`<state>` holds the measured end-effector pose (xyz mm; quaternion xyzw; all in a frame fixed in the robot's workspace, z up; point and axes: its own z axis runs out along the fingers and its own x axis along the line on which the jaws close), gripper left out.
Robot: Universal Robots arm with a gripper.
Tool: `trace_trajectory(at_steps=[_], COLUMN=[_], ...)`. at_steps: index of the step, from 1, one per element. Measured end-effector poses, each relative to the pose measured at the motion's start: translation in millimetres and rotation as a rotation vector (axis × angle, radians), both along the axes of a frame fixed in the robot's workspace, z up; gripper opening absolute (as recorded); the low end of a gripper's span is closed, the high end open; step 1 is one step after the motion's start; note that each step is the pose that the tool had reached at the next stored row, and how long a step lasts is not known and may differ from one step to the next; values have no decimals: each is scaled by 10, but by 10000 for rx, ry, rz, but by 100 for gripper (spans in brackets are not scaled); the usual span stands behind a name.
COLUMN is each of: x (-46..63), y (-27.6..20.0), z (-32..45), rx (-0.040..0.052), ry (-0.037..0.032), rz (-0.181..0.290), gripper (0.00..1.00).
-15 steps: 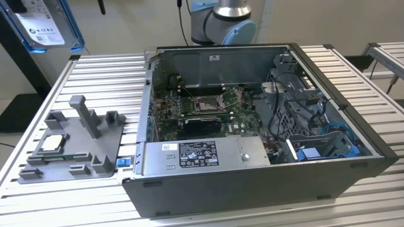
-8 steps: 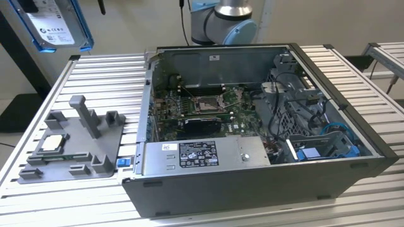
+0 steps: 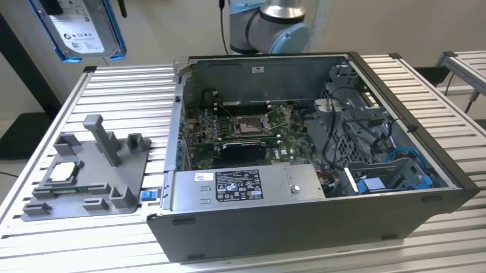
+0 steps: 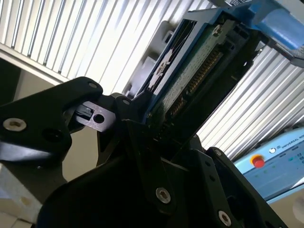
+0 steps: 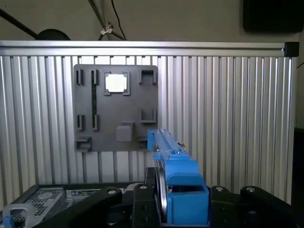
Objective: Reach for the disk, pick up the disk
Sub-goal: 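Pick up the disk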
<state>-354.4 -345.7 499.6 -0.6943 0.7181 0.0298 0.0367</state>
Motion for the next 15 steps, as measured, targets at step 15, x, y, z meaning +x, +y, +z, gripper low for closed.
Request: trace_trajectory(at_steps=[15], x=[468], y=[0], z=[0], rx=[0], ry=[0], rz=[0], gripper=[0])
